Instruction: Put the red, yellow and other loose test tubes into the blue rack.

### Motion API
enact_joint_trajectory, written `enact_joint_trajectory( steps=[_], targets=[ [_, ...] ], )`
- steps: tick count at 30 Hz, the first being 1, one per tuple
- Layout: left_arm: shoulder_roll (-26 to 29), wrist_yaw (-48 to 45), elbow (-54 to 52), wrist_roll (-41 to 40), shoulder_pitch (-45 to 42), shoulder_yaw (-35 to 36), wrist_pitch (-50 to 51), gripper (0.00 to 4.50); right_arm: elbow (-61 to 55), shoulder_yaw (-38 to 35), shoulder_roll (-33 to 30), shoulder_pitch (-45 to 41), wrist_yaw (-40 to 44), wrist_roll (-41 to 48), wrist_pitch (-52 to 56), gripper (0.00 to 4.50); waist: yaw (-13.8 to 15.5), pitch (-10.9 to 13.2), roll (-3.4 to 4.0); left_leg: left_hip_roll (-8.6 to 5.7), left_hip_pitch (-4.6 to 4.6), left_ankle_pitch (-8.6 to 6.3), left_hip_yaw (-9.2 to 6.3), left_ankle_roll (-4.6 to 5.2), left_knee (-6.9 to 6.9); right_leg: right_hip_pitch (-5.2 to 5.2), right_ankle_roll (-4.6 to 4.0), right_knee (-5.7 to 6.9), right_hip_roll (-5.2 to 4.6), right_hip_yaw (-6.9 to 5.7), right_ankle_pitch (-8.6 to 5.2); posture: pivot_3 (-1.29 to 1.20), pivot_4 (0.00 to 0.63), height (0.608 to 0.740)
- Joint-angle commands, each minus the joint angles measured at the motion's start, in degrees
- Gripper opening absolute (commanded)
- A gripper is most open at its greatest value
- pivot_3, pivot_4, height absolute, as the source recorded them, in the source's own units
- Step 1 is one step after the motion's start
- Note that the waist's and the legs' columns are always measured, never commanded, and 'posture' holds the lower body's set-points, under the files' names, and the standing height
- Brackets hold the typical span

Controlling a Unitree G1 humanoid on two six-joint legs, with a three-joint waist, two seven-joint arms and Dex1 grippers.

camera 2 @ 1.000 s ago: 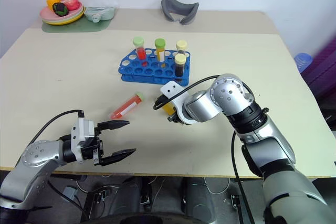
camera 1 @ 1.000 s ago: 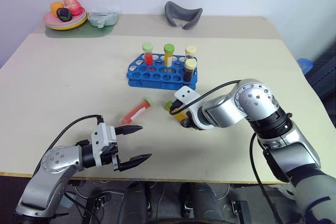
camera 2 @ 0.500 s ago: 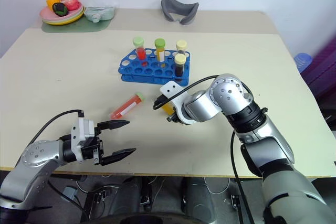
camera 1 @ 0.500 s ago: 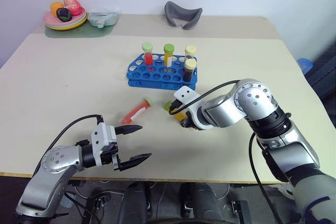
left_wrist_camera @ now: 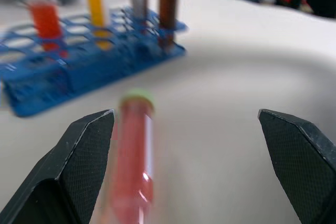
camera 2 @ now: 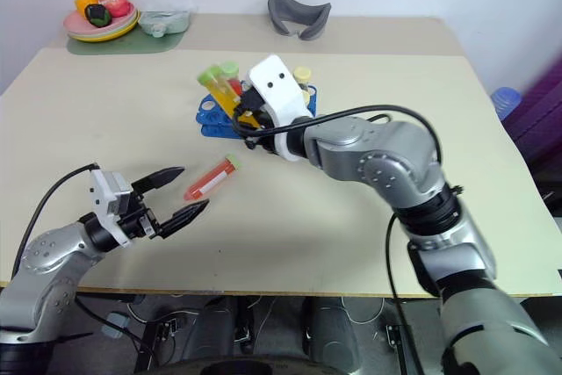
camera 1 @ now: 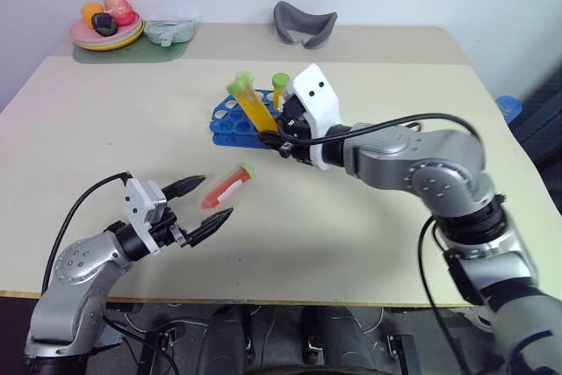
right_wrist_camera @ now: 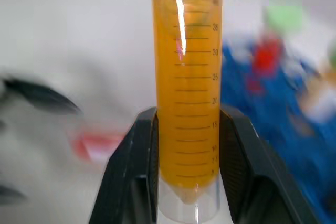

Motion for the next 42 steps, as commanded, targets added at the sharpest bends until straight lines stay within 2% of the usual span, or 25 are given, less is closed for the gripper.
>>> enact_joint_trajectory(
  steps=[1,8,17,30,42],
  targets=[
    [-0.8,1.9,-1.9,-0.7,-1.2,-0.2,0.7,4.50,6.7,-0.6,6.7,2.3,2.0,-13.7,-17.1,1.15,0.0,0.0,-0.01,-0.02,0.00,0.11,0.02,-0.19,0.02,0.01,0.00,0.01,-0.01,0.00,0.00,0.00,0.150,0.679],
    [-3.9,8.2,-5.5,-1.8,-6.0,-0.9,3.2,4.50,29.1,-2.5,19.3,4.8,3.5,-32.3,-44.7,1.15,0.1,0.0,0.00,-0.04,-0.02,0.20,0.04,-0.34,0.08,0.00,0.00,0.05,-0.01,-0.01,0.00,0.00,0.150,0.679],
    [-6.5,14.6,-7.7,-1.5,-8.5,-1.1,4.9,4.50,45.7,-6.2,24.8,6.2,5.4,-42.3,-62.6,1.15,-0.2,0.0,0.01,-0.02,-0.02,0.24,0.03,-0.41,0.10,-0.03,-0.01,0.12,0.02,-0.01,-0.01,0.00,0.150,0.679],
    [-5.4,14.1,-7.4,-1.9,-8.2,-0.4,5.3,4.50,59.9,-11.0,28.8,4.0,6.3,-46.6,-71.2,1.15,-0.2,0.0,0.03,-0.02,-0.03,0.25,0.02,-0.43,0.15,-0.04,-0.02,0.17,0.02,0.00,-0.01,0.00,0.150,0.679],
    [-5.5,13.2,-7.3,-2.0,-7.4,-0.6,5.0,4.50,68.9,-14.5,29.8,0.7,5.7,-48.7,-76.6,1.15,-0.2,0.0,0.03,-0.03,-0.04,0.25,0.01,-0.43,0.20,-0.04,-0.02,0.22,0.02,0.00,-0.01,0.00,0.150,0.679]
  ],
)
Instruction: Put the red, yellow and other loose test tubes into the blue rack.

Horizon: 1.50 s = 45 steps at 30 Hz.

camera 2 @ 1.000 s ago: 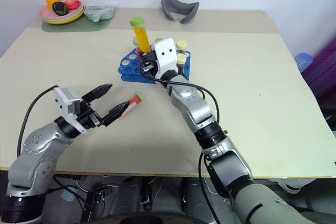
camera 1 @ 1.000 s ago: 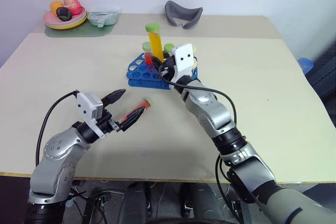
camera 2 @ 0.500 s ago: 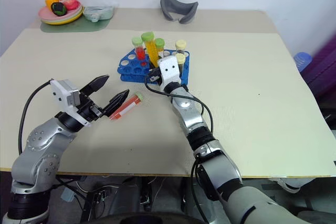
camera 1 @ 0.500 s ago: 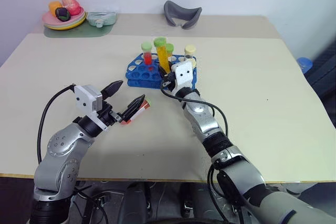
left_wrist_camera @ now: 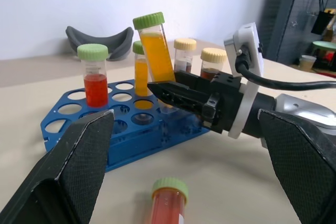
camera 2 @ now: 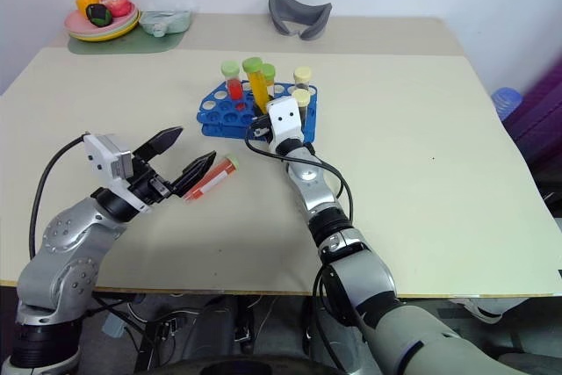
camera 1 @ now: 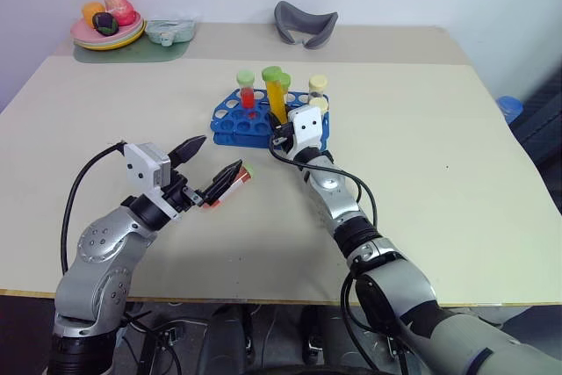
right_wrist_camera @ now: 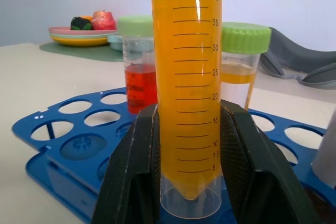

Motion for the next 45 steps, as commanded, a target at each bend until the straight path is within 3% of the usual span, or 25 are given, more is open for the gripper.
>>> enact_joint_trajectory(
  steps=[1,19,28,45],
  targets=[
    [0.4,-0.5,-1.7,-0.5,0.4,0.7,-0.9,4.50,1.6,-1.2,1.1,-1.8,0.0,-0.5,-1.9,1.15,0.0,0.0,0.00,0.00,0.00,0.00,0.00,0.00,0.01,0.00,0.00,0.01,0.00,0.00,0.00,0.00,0.150,0.679],
    [0.0,-1.9,-0.7,-0.2,1.3,0.7,-2.1,4.50,3.4,-2.7,2.8,-0.5,1.2,-1.7,-2.9,1.15,0.0,0.0,0.01,0.01,0.00,0.00,-0.02,0.00,0.06,0.00,-0.01,0.06,0.00,0.00,0.00,0.00,0.150,0.679],
    [0.1,-2.6,-0.1,-0.3,1.9,0.8,-3.0,4.50,-0.5,-4.5,4.1,3.1,6.8,2.1,-5.6,1.15,0.0,0.0,0.01,0.00,0.00,0.00,-0.04,0.00,0.07,0.01,0.00,0.06,0.01,0.00,0.00,0.00,0.150,0.679],
    [0.2,-3.7,0.8,0.0,1.8,0.9,-3.8,4.50,1.0,-4.6,5.4,5.5,9.0,3.1,-7.5,1.15,0.1,0.0,0.01,0.00,0.00,0.00,-0.04,0.00,0.08,0.02,0.00,0.06,0.01,0.00,0.00,0.00,0.150,0.679]
  ],
)
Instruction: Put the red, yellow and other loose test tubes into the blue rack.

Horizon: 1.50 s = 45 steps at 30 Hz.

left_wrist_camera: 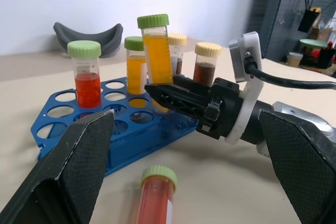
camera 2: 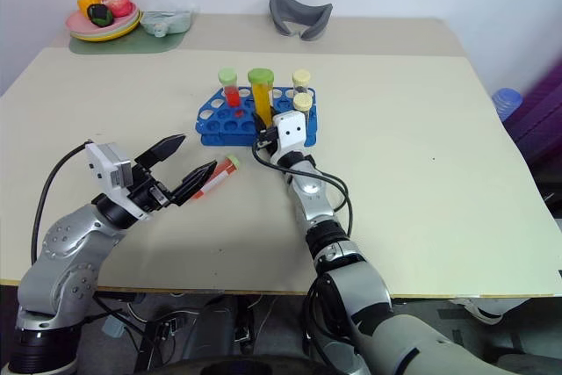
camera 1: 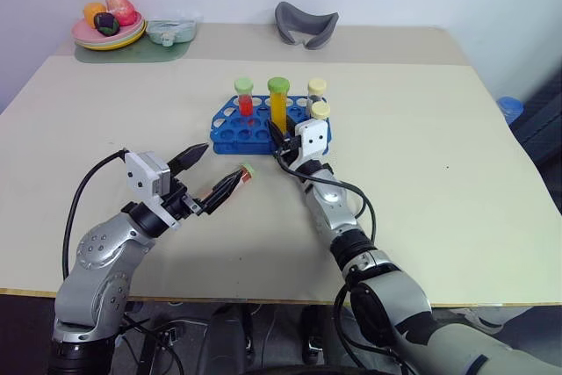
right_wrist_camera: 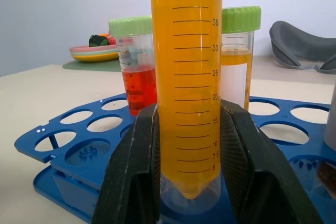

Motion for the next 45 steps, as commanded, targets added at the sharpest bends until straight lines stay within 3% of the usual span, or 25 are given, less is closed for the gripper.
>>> enact_joint_trajectory(
  steps=[1,2,5,8,19,30,34,38,40,42,45],
  targets=[
    [0.3,-0.3,-0.8,-0.1,0.0,0.9,-1.3,4.50,-0.5,-0.1,2.3,1.1,1.0,0.8,-0.7,1.15,0.0,0.0,0.00,0.00,0.00,0.00,0.00,0.00,0.00,0.00,0.00,0.00,0.00,0.00,0.00,0.00,0.150,0.679],
    [0.3,-0.3,-0.8,-0.1,0.0,0.9,-1.3,4.50,-0.6,-0.2,2.3,0.9,1.1,0.9,-0.6,1.15,0.0,0.0,0.00,0.00,0.00,0.00,0.00,0.00,0.00,0.00,0.00,0.00,0.00,0.00,0.00,0.00,0.150,0.679],
    [0.3,-0.4,-0.8,0.0,0.2,0.9,-1.4,4.50,-1.1,-0.3,2.2,0.6,1.4,1.2,-0.8,2.24,-0.1,0.0,0.00,0.00,0.00,0.00,-0.01,0.00,0.00,0.00,0.00,0.00,0.00,0.00,0.00,0.00,0.150,0.679],
    [0.3,-0.5,-0.8,0.0,0.3,0.9,-1.5,4.50,-1.7,-0.2,2.2,0.5,1.2,1.0,-1.1,3.74,-0.1,0.0,0.00,0.00,0.00,0.00,-0.01,0.00,0.00,0.00,0.00,0.00,0.00,0.00,0.00,0.00,0.150,0.679],
    [0.3,0.7,-1.5,-0.1,-0.5,0.8,-0.5,4.50,-8.2,1.5,1.2,0.5,1.5,-0.2,0.2,3.74,-0.1,0.0,0.00,0.00,0.00,0.00,-0.02,0.00,0.01,0.00,0.00,0.01,0.00,0.00,0.00,0.00,0.150,0.679],
    [2.9,3.1,-1.5,-2.1,-0.1,6.8,2.0,4.50,-35.4,5.0,-1.1,5.6,5.3,2.0,10.2,3.74,0.1,0.0,0.01,0.01,-0.01,0.00,-0.06,0.00,0.01,0.00,0.00,0.01,0.00,0.00,0.00,0.00,0.150,0.679],
    [4.2,7.1,-3.1,0.1,-1.3,5.0,6.2,4.50,-52.8,5.2,-8.1,7.1,11.8,8.9,23.0,3.74,0.3,0.0,-0.01,-0.01,-0.02,0.00,-0.14,0.00,0.04,0.04,0.00,0.00,-0.01,-0.01,0.00,0.00,0.150,0.679],
    [9.9,11.6,-4.4,0.3,-4.1,0.1,22.4,4.50,-68.9,2.6,-24.8,11.8,23.7,22.9,42.9,3.74,0.7,0.0,0.00,-0.06,0.01,-0.04,-0.43,0.07,0.11,0.30,0.01,-0.12,-0.02,-0.17,0.00,0.00,0.150,0.679],
    [12.6,13.3,-5.2,1.2,-7.8,-2.8,29.0,4.50,-74.2,0.0,-36.4,17.5,30.4,27.5,50.5,3.74,0.6,0.0,0.00,-0.07,0.01,-0.07,-0.49,0.12,0.14,0.36,0.01,-0.15,-0.03,-0.21,-0.01,0.00,0.150,0.679],
    [13.6,14.7,-5.1,1.3,-11.7,-4.0,33.2,4.50,-77.2,-1.7,-43.9,22.1,34.1,29.3,54.2,3.74,0.5,0.0,0.02,-0.10,0.00,-0.13,-0.53,0.23,0.10,0.37,0.02,-0.17,-0.03,-0.25,-0.02,0.00,0.150,0.679],
    [17.8,16.8,-4.0,4.4,-20.9,-10.0,44.1,4.50,-78.6,-3.9,-49.8,28.2,36.0,28.2,54.7,3.74,0.3,0.1,-0.01,-0.11,0.06,-0.17,-0.55,0.30,0.00,0.35,0.01,-0.16,0.05,-0.25,-0.02,0.00,0.150,0.679]
  ],
)
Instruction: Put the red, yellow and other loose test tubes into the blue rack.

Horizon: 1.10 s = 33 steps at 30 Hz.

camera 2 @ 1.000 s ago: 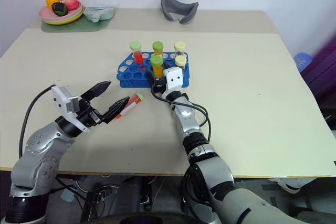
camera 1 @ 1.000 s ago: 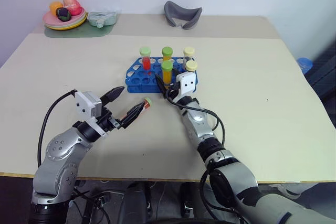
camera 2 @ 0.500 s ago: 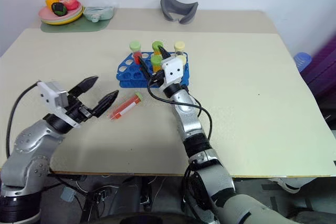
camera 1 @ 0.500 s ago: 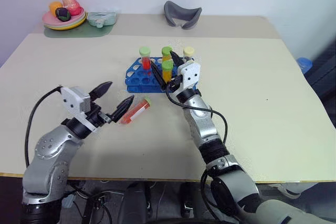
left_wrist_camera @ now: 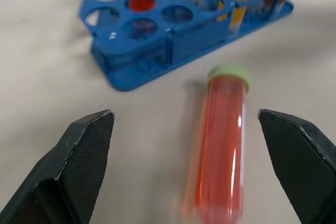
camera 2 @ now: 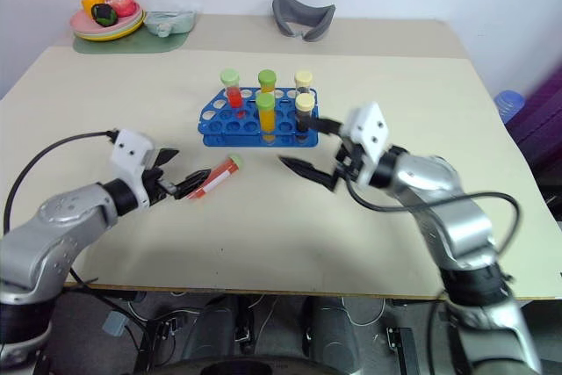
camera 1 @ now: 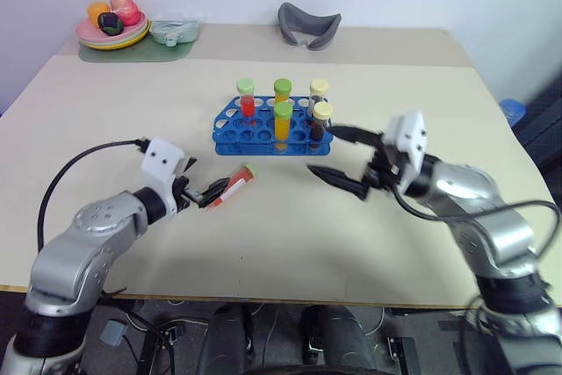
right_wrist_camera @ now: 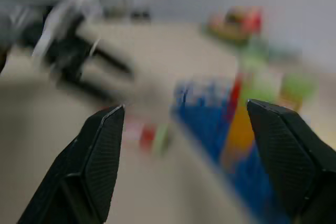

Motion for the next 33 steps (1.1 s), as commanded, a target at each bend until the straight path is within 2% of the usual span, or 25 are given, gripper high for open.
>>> enact_joint_trajectory(
  steps=[1,5,7,12,15,20,26,33],
  targets=[
    [4.9,1.7,-0.9,2.6,-9.8,-5.6,12.7,4.50,-4.4,-3.2,-3.4,3.3,2.1,0.4,0.6,3.74,-0.1,0.0,-0.02,0.00,0.06,0.03,-0.01,-0.05,-0.06,0.01,-0.01,-0.01,0.06,0.02,0.01,0.00,0.150,0.679],
    [5.8,-0.5,4.9,-1.2,-26.1,-11.4,35.7,4.50,-5.9,-3.4,-3.1,4.6,0.4,0.7,1.5,3.74,0.0,0.0,-0.05,0.00,0.11,0.23,-0.03,-0.40,-0.12,0.02,0.00,-0.01,0.14,0.08,0.00,0.00,0.150,0.679],
    [7.7,-1.4,7.3,-1.8,-31.8,-17.0,40.4,4.50,-6.3,-2.9,-2.2,4.5,-0.4,0.4,1.6,3.74,0.2,0.1,-0.16,-0.01,0.10,0.25,-0.05,-0.43,-0.10,0.02,0.01,0.00,0.15,0.09,0.00,0.00,0.150,0.679],
    [8.1,-0.4,10.2,-4.8,-36.7,-24.0,40.8,4.50,-6.7,-1.7,-1.6,4.9,-0.4,-0.3,1.7,3.74,0.2,0.1,-0.17,-0.01,0.08,0.27,-0.05,-0.46,-0.10,0.00,0.01,-0.02,0.16,0.12,-0.01,0.00,0.150,0.679],
    [7.7,0.6,10.8,-6.0,-37.5,-26.7,40.8,4.50,-8.1,-1.5,-3.5,6.3,1.8,1.2,3.6,3.74,0.3,0.1,-0.17,-0.01,0.07,0.27,-0.06,-0.46,-0.06,0.01,0.01,-0.01,0.15,0.13,0.00,0.00,0.150,0.679],
    [7.4,1.4,11.1,-9.6,-39.0,-28.9,40.8,4.50,-8.8,-1.3,-7.4,9.3,6.3,-0.1,3.1,3.74,1.3,0.1,-0.21,-0.01,0.06,0.27,-0.06,-0.45,0.02,0.02,0.01,0.00,0.15,0.13,0.00,0.00,0.150,0.679],
    [7.4,3.7,12.7,-9.5,-40.5,-33.3,40.8,4.50,-7.6,-1.7,-6.6,9.1,6.4,-1.0,1.9,3.74,1.4,0.1,-0.22,-0.01,0.05,0.26,-0.09,-0.45,0.08,0.04,0.01,0.02,0.15,0.12,0.00,0.00,0.150,0.679],
    [6.8,5.6,14.9,-12.7,-40.9,-33.4,40.8,4.50,-7.1,-1.0,-5.0,8.5,5.5,-2.4,1.0,3.74,1.4,0.1,-0.22,-0.01,0.03,0.26,-0.11,-0.45,0.14,0.04,0.01,0.04,0.16,0.12,0.00,0.00,0.150,0.679]
  ],
)
